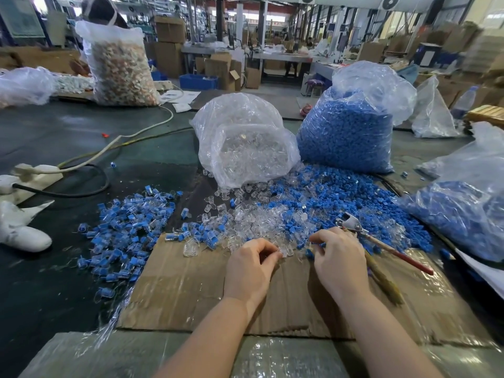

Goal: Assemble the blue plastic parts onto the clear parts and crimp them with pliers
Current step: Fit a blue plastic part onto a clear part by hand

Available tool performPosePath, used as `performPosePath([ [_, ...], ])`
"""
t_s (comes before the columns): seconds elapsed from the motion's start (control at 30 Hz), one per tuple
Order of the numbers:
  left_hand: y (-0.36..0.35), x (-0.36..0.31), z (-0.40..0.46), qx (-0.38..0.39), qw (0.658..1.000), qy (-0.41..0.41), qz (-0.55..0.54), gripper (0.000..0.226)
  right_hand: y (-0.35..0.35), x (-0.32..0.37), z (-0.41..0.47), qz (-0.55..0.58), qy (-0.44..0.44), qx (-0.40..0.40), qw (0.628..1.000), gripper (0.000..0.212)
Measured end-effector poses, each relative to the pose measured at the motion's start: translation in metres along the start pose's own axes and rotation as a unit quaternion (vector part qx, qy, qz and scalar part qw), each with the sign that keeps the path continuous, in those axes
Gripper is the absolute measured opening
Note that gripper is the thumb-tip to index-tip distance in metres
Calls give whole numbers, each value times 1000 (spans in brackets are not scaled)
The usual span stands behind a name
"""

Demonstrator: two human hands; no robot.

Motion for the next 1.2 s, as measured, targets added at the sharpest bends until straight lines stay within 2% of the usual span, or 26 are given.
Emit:
performPosePath([
  [0.23, 1, 1, -1, 2, 1000, -9, -2, 5, 0, 2, -8, 9, -43, -1, 999, 18],
  [0.43, 1, 0, -2, 7, 1000, 0, -17, 9, -2, 3, -9, -7, -33, 27, 999, 13],
  [0.57, 1, 2, -1, 0, 998, 13, -61, 7, -3, 10, -11, 75, 31, -14, 997, 27],
  [0.7, 1, 3, 0, -14, 996, 12, -83, 10, -6, 20, -22, 138, 80, -30, 987, 18],
  [0.93, 1, 4, 0, -6, 994, 15, -108, 18, -12, 14, -28, 246, 61, -42, 966, 7],
  [1.1, 2, 2, 0, 3, 995, 5, -97, 22, -15, 14, -28, 293, 69, -35, 953, 21],
  [1.2, 2, 2, -1, 9, 995, 4, -96, 23, -17, 13, -28, 302, 66, -26, 951, 16],
])
Point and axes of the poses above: each hand's wrist, its own z-axis towards the middle knuckle, its own y-axis out of the back of the hand, x = y × z, the point moved 1 cm from there along z, towards the middle knuckle, and after that the axes turned 8 degrees about x, right-handed, at the moved point
